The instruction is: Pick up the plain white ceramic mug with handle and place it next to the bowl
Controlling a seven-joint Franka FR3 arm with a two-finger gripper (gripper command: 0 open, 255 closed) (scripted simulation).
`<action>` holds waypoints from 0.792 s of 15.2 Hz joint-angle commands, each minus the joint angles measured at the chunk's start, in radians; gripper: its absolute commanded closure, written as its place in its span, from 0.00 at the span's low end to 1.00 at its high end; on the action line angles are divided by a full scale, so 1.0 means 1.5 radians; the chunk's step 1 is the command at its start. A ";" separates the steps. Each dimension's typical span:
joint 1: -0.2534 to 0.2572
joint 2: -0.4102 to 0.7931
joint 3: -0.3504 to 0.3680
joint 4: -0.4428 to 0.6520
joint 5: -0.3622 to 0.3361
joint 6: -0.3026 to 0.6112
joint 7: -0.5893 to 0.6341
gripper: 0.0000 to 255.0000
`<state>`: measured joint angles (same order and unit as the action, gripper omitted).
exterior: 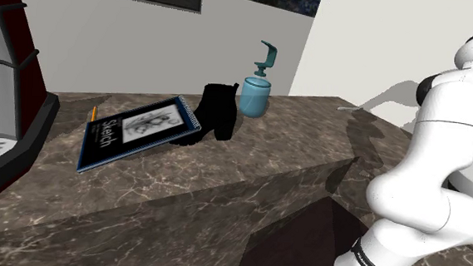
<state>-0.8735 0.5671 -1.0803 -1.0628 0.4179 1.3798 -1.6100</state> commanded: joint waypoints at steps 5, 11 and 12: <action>0.054 -0.020 -0.015 -0.101 -0.018 0.072 -0.002 1.00; 0.089 -0.029 -0.023 -0.179 -0.025 0.134 -0.004 1.00; 0.094 -0.030 -0.023 -0.190 -0.025 0.144 -0.004 1.00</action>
<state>-0.7432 0.5259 -1.1128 -1.3255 0.3827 1.5767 -1.6162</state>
